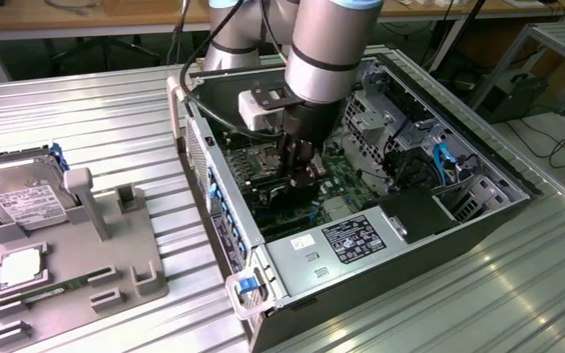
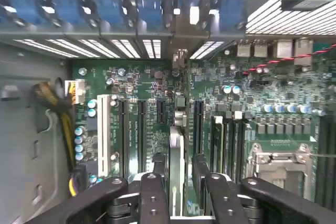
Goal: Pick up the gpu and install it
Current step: 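Press down on the gpu until it lock into place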
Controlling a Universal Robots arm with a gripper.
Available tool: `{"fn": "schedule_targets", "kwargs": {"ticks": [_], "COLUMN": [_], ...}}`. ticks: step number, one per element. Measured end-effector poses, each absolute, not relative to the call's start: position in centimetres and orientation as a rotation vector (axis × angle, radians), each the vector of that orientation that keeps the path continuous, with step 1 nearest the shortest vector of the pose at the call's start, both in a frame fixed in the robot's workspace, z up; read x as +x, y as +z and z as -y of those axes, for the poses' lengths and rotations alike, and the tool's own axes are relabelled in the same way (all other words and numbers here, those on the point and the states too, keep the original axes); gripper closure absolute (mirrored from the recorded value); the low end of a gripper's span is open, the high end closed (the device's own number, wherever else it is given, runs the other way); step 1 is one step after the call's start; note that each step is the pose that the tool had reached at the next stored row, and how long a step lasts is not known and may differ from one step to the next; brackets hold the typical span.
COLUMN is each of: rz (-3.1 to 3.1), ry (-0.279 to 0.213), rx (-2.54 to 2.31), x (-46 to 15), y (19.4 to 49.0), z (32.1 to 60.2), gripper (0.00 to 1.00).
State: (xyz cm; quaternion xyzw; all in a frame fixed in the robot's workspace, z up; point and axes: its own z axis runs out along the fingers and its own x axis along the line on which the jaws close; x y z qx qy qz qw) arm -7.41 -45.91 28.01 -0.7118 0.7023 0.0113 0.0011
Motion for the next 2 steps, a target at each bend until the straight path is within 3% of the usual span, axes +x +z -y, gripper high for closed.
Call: {"fn": "schedule_targets", "kwargs": {"ticks": [1,2], "rz": [-2.205,-2.205], "ry": [0.036,0.035], "rx": [-2.235,-2.235], "x": [-7.41,-7.41], "y": [28.18,28.19], "z": [45.91,45.91], "gripper": [0.73,0.89]}}
